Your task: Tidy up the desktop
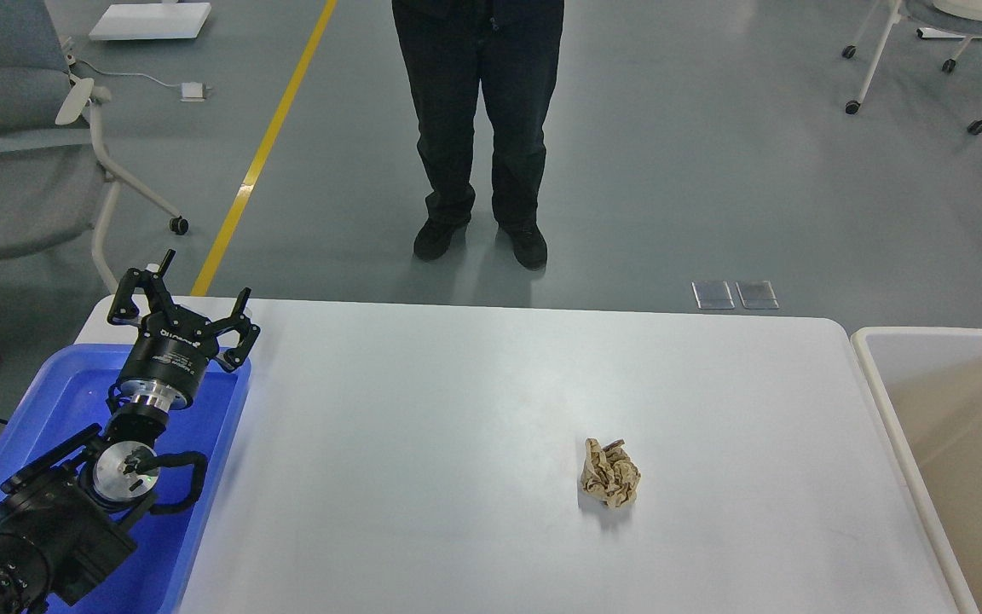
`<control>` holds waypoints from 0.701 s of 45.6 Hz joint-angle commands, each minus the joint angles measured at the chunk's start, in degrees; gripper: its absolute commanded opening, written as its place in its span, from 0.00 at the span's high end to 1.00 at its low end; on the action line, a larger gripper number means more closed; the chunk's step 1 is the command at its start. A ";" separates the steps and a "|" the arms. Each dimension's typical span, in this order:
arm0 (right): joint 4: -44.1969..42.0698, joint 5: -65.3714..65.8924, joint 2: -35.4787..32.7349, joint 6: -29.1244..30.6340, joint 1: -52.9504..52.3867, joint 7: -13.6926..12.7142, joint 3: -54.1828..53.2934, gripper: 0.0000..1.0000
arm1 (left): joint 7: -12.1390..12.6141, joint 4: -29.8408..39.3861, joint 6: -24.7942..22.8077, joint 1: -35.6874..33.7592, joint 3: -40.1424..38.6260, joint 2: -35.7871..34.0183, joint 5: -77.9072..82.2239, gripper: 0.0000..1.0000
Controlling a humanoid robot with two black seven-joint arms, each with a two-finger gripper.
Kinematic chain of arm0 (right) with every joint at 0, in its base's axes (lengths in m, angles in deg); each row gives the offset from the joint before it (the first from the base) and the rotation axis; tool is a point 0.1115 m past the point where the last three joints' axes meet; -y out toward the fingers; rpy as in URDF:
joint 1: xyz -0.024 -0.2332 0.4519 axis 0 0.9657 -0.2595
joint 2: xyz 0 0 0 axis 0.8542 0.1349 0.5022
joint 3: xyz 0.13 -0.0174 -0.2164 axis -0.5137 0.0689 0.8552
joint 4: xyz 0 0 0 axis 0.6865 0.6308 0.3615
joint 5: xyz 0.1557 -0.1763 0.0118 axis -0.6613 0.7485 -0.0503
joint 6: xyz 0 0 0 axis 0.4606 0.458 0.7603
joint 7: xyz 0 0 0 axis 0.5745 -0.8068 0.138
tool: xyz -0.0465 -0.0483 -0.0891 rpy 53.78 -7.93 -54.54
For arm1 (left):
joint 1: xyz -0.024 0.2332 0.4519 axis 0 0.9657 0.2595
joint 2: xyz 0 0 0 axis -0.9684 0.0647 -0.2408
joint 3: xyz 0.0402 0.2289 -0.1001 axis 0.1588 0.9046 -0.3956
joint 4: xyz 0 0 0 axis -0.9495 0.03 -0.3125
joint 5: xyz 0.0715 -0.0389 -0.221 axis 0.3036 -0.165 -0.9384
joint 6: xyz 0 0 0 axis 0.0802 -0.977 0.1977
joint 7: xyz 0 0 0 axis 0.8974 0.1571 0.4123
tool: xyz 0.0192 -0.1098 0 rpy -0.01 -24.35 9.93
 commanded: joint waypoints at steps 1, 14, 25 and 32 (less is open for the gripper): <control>0.23 -0.89 -1.26 0.70 -1.30 -0.05 -1.07 0.00 | 0.00 0.00 -0.06 0.00 0.00 0.04 0.00 0.00; 0.84 -10.99 -5.39 11.85 -5.52 -0.05 -17.94 0.00 | 0.00 0.00 -0.06 0.00 0.00 -0.04 0.00 0.00; 5.58 -11.52 -8.99 30.48 -6.40 0.30 -27.79 0.00 | 0.00 0.00 -0.06 0.00 0.00 -0.04 0.00 0.00; 14.45 -11.52 -11.81 36.56 -5.97 0.48 -29.73 0.00 | 0.00 0.00 0.03 0.00 0.00 0.04 0.00 0.00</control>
